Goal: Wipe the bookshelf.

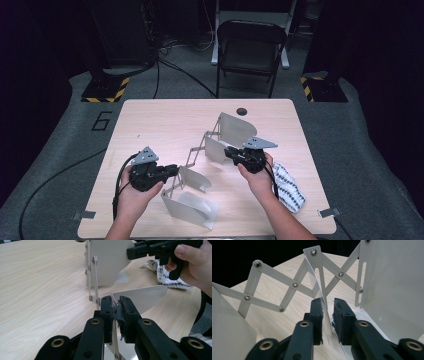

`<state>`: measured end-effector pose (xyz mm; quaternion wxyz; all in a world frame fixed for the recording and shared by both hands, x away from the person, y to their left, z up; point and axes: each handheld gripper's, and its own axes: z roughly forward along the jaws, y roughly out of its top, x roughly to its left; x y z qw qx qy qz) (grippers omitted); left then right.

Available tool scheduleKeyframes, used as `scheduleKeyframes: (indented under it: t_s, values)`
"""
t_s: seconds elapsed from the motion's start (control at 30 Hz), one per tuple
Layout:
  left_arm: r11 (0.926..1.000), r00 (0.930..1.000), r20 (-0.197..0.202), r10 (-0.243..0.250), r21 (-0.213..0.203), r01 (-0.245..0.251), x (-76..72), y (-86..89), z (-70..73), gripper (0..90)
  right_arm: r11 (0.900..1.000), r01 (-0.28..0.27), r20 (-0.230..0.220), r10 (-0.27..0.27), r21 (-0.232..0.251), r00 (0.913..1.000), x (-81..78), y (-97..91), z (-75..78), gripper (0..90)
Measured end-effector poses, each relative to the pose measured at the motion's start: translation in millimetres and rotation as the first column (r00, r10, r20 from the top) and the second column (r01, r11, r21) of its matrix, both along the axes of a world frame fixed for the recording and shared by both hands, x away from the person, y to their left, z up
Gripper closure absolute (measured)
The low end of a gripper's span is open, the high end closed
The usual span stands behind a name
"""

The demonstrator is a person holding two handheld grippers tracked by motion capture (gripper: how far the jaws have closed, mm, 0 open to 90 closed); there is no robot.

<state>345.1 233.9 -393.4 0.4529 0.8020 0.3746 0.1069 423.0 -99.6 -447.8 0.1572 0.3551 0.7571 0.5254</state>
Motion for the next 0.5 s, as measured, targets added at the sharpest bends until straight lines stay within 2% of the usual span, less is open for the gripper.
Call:
scheduleKeyframes:
  t_s: [0.07, 0.2, 0.33, 0.37, 0.5]
  values:
    - [0.9998, 1.0, 0.009, 0.0, 0.018, 0.0, 0.7, -1.5, 1.2, 82.0, 1.0, -0.002, 0.001, 0.002, 0.002, 1.0, 1.2, 0.1, 0.7, 81.5]
    - [0.9988, 0.9997, 0.023, -0.002, 0.049, 0.001, 7.5, -1.2, 2.9, 82.5, 0.9991, -0.016, 0.018, 0.016, -0.04, 0.9997, -1.6, 5.6, 2.5, 86.1]
    - [0.999, 0.9997, 0.023, -0.012, 0.043, 0.011, 19.4, 2.9, 2.1, 82.8, 0.9973, -0.017, 0.037, 0.02, -0.071, 0.9991, -6.7, 8.3, 3.8, 89.0]
    - [0.9996, 0.9998, 0.018, -0.007, 0.028, 0.006, 22.8, 3.6, 1.3, 83.1, 0.9972, -0.015, 0.038, 0.018, -0.073, 0.9991, -7.0, 7.4, 4.0, 89.1]
    - [0.9985, 0.9992, 0.031, -0.024, 0.049, 0.023, 41.8, 8.8, 2.6, 84.1, 0.9978, 0.008, 0.03, -0.006, -0.067, 0.9995, -7.2, 0.5, 4.2, 89.1]
